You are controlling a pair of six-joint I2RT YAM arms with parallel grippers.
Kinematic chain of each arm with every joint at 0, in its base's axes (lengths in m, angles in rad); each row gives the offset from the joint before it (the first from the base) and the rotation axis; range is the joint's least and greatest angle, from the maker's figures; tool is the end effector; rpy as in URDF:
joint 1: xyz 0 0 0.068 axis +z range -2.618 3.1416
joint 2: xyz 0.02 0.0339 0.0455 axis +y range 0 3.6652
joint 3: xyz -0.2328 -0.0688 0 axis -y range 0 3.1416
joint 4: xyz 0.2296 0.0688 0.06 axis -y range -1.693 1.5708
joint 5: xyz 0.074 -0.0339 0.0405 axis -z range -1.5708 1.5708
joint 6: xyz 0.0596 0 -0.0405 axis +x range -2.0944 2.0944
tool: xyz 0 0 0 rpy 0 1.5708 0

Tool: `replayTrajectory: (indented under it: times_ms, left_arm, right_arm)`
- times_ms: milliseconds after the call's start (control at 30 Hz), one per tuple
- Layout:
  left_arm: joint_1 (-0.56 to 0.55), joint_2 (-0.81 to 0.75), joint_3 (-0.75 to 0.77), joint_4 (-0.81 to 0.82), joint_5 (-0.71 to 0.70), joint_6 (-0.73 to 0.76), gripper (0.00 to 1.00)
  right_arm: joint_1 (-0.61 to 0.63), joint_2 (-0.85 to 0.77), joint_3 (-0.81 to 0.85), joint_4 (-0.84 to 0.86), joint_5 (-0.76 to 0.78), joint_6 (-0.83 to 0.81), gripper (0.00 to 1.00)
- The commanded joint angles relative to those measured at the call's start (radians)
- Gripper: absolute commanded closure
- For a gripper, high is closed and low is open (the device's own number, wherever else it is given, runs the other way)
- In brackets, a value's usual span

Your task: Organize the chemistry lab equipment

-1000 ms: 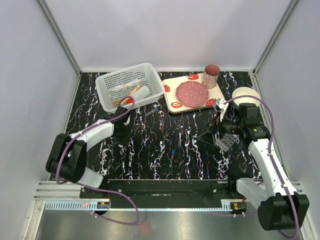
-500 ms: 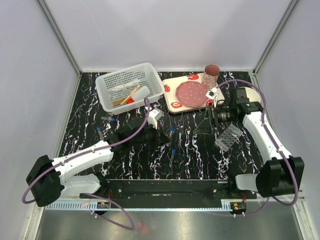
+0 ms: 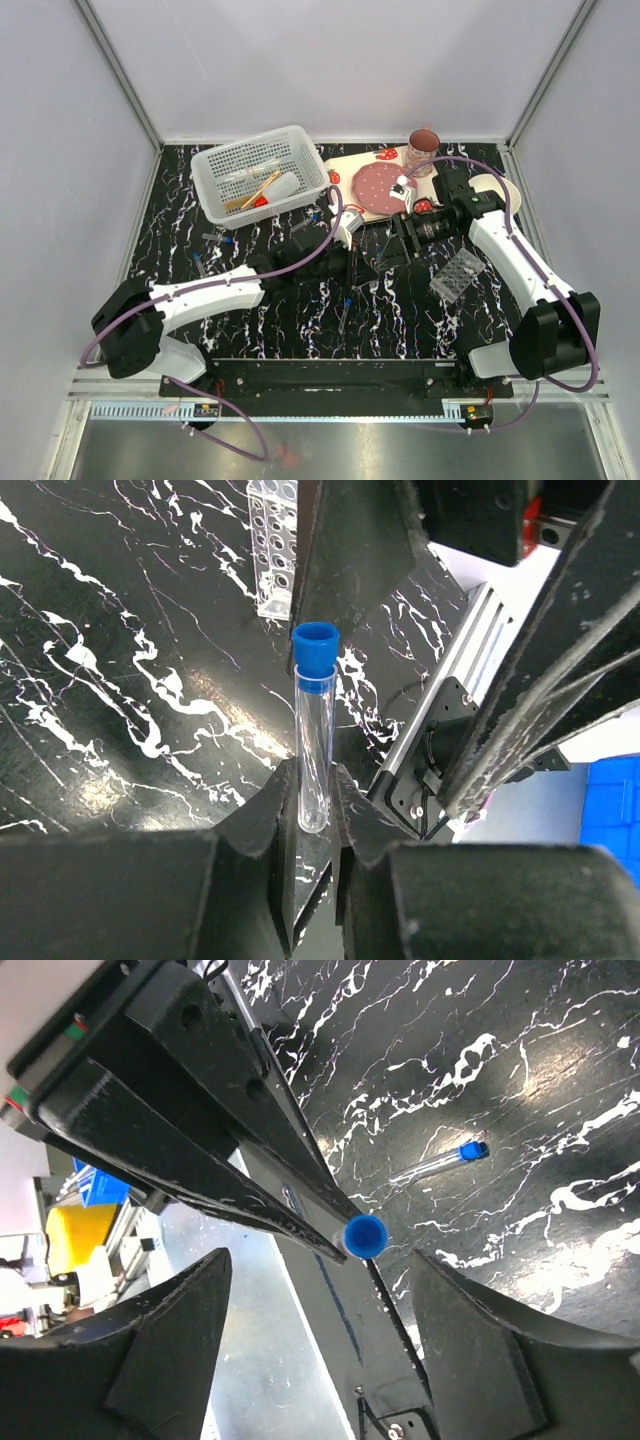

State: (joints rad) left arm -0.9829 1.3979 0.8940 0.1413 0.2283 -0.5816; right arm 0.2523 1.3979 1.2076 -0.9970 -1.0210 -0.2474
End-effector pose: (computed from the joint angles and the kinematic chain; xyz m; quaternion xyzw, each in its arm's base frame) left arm 0.1737 -0.2849 0.2377 0.2264 0.7884 -0.4643 0.3342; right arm 0.2353 0.1131 0.2608 -0.3020 0.8069 0.4801 0.1651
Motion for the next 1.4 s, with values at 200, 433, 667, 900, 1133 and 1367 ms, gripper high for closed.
replayTrajectory:
  times_ms: [200,433,667,900,1133,1367]
  left_arm:
    - [-0.023,0.047,0.083,0.095,-0.017,-0.029,0.89]
    - [-0.026,0.049,0.083,0.090,-0.015,-0.029,0.89]
    - [-0.027,0.033,0.085,0.075,-0.012,-0.026,0.82]
    - [-0.008,-0.147,0.022,0.012,0.010,0.075,0.21]
    - [0.177,-0.370,0.045,-0.425,-0.106,0.326,0.01]
    - [0.395,-0.451,0.051,-0.686,-0.147,0.493,0.01]
  right_arm:
    - [0.016,-0.008,0.007,0.051,0.067,0.042,0.46]
    - [0.018,-0.002,0.012,0.060,0.075,0.045,0.67]
    - [0.018,-0.014,0.018,0.064,0.105,0.030,0.89]
    - [-0.050,-0.100,-0.022,0.092,0.185,0.007,0.90]
    - [-0.223,-0.291,-0.233,0.300,0.476,0.036,0.90]
    - [-0.333,-0.367,-0.365,0.509,0.748,0.115,0.89]
